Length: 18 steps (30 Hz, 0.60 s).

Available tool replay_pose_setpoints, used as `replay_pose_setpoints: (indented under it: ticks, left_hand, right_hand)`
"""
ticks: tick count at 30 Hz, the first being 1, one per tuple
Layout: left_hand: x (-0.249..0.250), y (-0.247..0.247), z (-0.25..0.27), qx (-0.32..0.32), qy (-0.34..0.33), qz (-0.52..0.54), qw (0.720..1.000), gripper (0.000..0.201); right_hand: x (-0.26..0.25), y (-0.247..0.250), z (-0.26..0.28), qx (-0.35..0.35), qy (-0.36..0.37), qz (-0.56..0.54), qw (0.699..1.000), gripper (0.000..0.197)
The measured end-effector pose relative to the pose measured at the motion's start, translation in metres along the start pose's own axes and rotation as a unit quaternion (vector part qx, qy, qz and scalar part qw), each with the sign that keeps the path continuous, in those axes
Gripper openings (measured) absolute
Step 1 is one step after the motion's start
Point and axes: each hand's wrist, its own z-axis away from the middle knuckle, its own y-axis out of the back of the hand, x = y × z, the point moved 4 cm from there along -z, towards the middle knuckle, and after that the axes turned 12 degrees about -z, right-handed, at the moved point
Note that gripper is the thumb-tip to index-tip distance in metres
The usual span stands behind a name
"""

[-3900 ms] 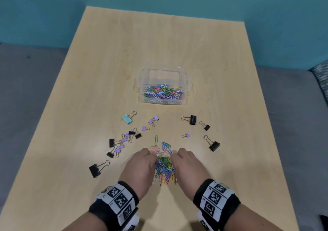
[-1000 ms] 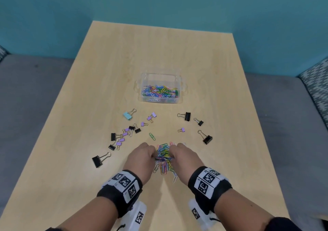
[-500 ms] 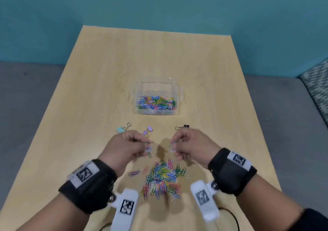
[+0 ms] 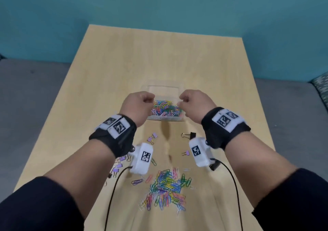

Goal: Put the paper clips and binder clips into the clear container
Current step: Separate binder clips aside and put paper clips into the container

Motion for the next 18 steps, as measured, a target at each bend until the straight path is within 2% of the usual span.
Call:
replay_pose_setpoints:
  ticks: [2, 4, 6, 8, 10, 11, 13, 14, 16, 18]
  left_hand:
    - [-0.013, 0.005, 0.025, 0.010, -0.040, -0.092, 0.995, 0.032]
    - [-0.035, -0.003, 0.058, -0.022, -0.105, -0.229, 0.968, 0.032]
    - [-0.061, -0.024, 0.097, -0.090, -0.182, -0.326, 0.923, 0.036]
    - [-0.089, -0.046, 0.124, -0.137, -0.245, -0.403, 0.871, 0.041]
    - [-0.114, -0.065, 0.135, -0.158, -0.285, -0.475, 0.817, 0.043]
    - [-0.123, -0.070, 0.137, -0.158, -0.289, -0.499, 0.802, 0.046]
    - [-0.133, -0.073, 0.144, -0.155, -0.277, -0.520, 0.793, 0.049]
    - [-0.134, -0.071, 0.150, -0.145, -0.277, -0.512, 0.800, 0.050]
    - [-0.131, -0.060, 0.166, -0.112, -0.274, -0.472, 0.830, 0.048]
    - [-0.135, -0.045, 0.177, -0.072, -0.230, -0.451, 0.860, 0.049]
  right_hand:
    - [0.004, -0.002, 0.032, 0.006, 0.053, 0.061, 0.997, 0.021]
    - [0.019, -0.020, 0.071, -0.045, 0.072, 0.100, 0.991, 0.023]
    - [0.039, -0.051, 0.110, -0.128, 0.077, 0.151, 0.977, 0.024]
    - [0.056, -0.079, 0.139, -0.164, 0.114, 0.203, 0.958, 0.020]
    - [0.070, -0.103, 0.156, -0.182, 0.160, 0.237, 0.941, 0.041]
    - [0.078, -0.113, 0.162, -0.179, 0.178, 0.250, 0.935, 0.054]
    - [0.090, -0.124, 0.173, -0.163, 0.178, 0.277, 0.930, 0.068]
    - [0.095, -0.127, 0.180, -0.164, 0.167, 0.280, 0.931, 0.069]
    - [0.098, -0.128, 0.195, -0.164, 0.164, 0.264, 0.936, 0.065]
    - [0.097, -0.119, 0.206, -0.147, 0.152, 0.224, 0.951, 0.061]
